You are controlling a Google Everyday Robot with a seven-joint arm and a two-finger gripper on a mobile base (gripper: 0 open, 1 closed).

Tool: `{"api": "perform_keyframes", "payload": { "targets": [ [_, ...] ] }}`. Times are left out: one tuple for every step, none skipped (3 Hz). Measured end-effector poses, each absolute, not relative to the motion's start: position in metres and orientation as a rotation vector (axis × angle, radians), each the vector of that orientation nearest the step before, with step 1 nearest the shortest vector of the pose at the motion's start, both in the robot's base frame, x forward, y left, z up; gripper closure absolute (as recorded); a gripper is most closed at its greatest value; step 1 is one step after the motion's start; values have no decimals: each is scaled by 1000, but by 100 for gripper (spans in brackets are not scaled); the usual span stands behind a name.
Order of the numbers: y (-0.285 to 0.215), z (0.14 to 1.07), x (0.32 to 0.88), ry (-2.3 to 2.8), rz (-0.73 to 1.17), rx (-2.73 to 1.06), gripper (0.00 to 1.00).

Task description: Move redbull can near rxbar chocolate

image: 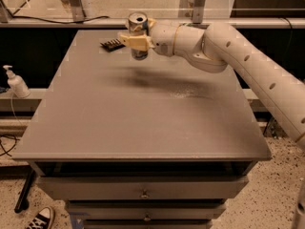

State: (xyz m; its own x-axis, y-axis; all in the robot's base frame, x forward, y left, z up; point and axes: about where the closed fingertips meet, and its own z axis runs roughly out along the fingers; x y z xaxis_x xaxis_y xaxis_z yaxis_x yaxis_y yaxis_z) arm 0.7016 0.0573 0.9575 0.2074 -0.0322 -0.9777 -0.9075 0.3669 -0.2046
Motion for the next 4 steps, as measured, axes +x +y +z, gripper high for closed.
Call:
{"api": "perform_keyframes", "payload": {
  "targets": [
    [66, 952, 744, 1267, 724, -956, 100],
    [74, 940, 779, 1332, 699, -908, 100],
    [82, 932, 807, 1363, 697, -872, 100],
    [78, 921, 829, 1387, 698, -819, 100]
  ]
}}
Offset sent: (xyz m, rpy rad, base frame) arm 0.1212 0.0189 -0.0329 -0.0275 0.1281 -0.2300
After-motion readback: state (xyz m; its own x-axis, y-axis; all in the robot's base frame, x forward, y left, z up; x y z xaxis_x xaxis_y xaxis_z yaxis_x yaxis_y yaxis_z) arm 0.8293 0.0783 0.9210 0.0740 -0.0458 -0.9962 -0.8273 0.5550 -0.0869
